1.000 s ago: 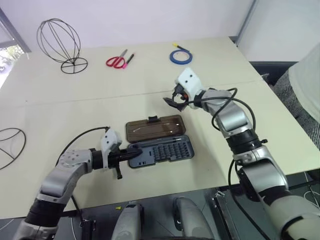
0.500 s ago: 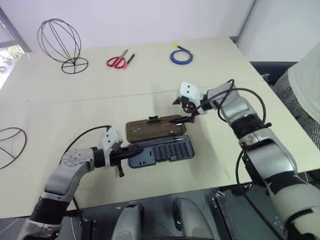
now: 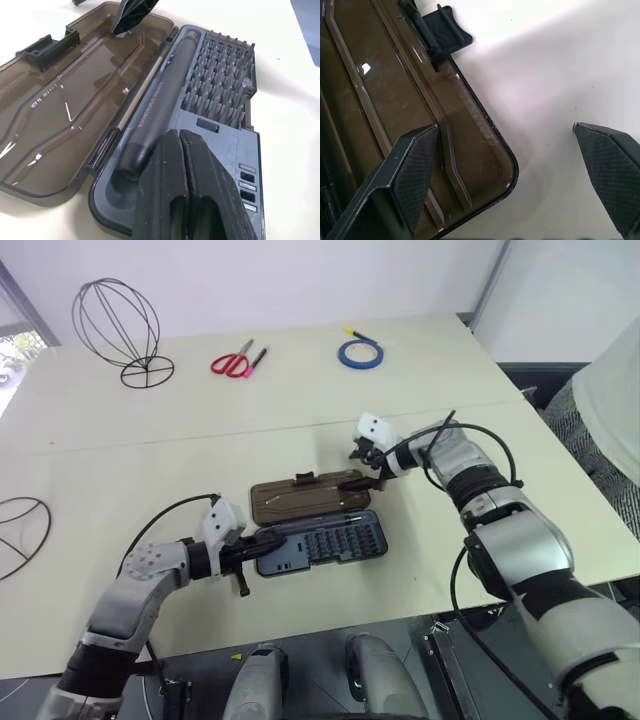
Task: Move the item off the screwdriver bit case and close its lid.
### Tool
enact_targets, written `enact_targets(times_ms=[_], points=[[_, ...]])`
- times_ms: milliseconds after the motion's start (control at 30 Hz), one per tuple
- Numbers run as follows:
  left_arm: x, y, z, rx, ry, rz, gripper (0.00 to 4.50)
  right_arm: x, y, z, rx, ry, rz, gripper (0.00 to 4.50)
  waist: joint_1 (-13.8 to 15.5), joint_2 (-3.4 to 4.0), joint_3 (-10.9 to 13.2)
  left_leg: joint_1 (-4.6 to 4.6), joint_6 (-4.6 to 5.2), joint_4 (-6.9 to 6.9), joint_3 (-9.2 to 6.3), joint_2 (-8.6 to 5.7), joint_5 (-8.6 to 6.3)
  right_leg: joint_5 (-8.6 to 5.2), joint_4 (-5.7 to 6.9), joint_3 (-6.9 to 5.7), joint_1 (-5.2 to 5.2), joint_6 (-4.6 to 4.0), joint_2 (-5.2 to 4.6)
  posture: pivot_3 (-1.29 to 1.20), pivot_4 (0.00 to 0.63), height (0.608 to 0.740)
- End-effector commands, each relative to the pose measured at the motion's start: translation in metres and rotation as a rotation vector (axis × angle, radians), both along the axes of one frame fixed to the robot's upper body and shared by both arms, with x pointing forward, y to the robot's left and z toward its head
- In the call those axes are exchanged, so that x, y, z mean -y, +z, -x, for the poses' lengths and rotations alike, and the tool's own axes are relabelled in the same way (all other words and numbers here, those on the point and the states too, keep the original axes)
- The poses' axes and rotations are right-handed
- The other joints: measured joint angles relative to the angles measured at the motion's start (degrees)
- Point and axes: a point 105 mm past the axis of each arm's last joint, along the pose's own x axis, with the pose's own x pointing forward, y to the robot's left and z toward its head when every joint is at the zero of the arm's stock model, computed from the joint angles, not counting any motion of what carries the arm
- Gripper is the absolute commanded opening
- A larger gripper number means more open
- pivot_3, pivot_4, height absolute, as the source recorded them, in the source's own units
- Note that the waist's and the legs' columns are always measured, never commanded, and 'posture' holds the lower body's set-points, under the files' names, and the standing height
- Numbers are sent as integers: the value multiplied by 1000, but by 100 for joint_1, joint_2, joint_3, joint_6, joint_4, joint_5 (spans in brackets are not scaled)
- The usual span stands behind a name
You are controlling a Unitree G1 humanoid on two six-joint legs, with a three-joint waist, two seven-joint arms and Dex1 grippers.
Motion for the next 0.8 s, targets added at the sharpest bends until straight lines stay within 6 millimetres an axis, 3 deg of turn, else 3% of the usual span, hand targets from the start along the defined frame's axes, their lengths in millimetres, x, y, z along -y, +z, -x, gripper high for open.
enact_targets(times_ms=[33, 233, 533, 800], points=[[-5, -6, 4, -18, 2, -35, 0, -4, 14, -5, 54, 4, -7, 3307, 4, 1, 0, 0, 0, 0, 0, 0, 0, 0, 0, 0, 0, 0, -1, 0, 150, 740], [-12, 0, -8, 12, 24, -48, 0, -6, 11, -2, 54, 35, -1, 116, -2, -1, -3, 1, 0, 2, 0, -1, 0, 0, 1, 0, 2, 0, 1, 0, 150, 740], [-20, 9, -19, 34, 56, -52, 0, -16, 17, 2, 104, 111, -9, 49, -141, 2, -1, 41, 1, -4, -4, 4, 0, -1, 11, 0, 32, -2, 12, 0, 150, 740], [-15, 19, -26, 49, 57, -17, 0, -29, 47, 4, 446, 214, 11, 49, -129, 3, 0, 39, 0, -4, -3, 4, 0, 0, 13, 1, 28, -2, 10, 0, 150, 740]])
